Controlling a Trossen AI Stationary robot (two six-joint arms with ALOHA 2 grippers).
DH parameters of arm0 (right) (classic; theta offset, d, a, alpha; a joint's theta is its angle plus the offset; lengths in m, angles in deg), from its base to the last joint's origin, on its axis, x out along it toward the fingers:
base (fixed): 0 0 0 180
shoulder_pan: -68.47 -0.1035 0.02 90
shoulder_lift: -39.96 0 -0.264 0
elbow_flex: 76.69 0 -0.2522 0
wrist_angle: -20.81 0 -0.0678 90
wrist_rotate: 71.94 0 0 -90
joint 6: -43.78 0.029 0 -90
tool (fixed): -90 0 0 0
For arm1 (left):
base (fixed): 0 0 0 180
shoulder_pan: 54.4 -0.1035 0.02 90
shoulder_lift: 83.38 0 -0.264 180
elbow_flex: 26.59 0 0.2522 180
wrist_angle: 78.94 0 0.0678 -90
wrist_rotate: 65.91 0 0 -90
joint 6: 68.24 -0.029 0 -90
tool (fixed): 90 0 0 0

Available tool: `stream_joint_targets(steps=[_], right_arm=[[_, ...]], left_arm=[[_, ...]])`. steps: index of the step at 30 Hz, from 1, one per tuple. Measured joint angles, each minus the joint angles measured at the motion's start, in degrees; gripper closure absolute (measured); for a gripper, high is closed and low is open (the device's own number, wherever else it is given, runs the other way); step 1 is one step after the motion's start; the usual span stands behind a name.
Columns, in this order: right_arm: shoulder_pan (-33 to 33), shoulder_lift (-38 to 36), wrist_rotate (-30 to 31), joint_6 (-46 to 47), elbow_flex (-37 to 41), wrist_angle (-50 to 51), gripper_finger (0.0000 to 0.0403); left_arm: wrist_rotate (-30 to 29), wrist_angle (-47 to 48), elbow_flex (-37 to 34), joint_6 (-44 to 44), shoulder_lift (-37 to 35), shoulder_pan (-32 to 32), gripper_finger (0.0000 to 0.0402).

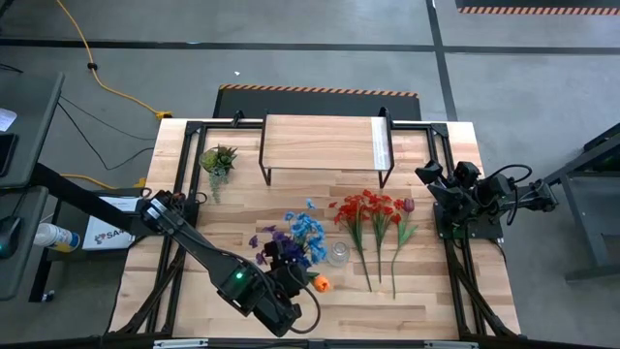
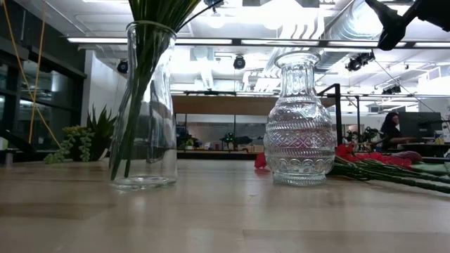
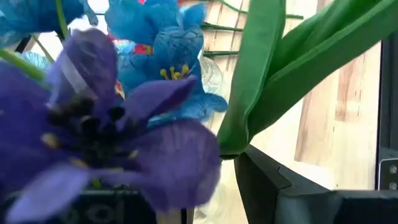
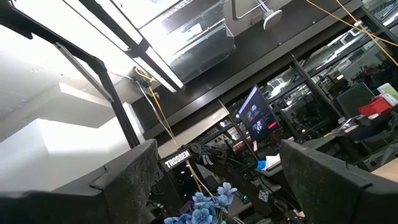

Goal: Pick and place flowers into a vace then onto a shelf
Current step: Put the orange flower into the left transparent flower vase

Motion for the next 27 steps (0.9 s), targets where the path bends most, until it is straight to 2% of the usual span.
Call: stream_joint_targets(steps=[21,27], right_arm=[[0.01,-0.02,0.02,0.0,0.0,-0.31,0.0075],[0.0,-0.02,0.02,0.0,0.01,-0.28,0.0075]], left_arm=[[2.5,5.91,0.04,4.34,-1.28,1.77,0.0268],[3.86,6.91,2.82,4.41,-1.23,1.77,0.0268]])
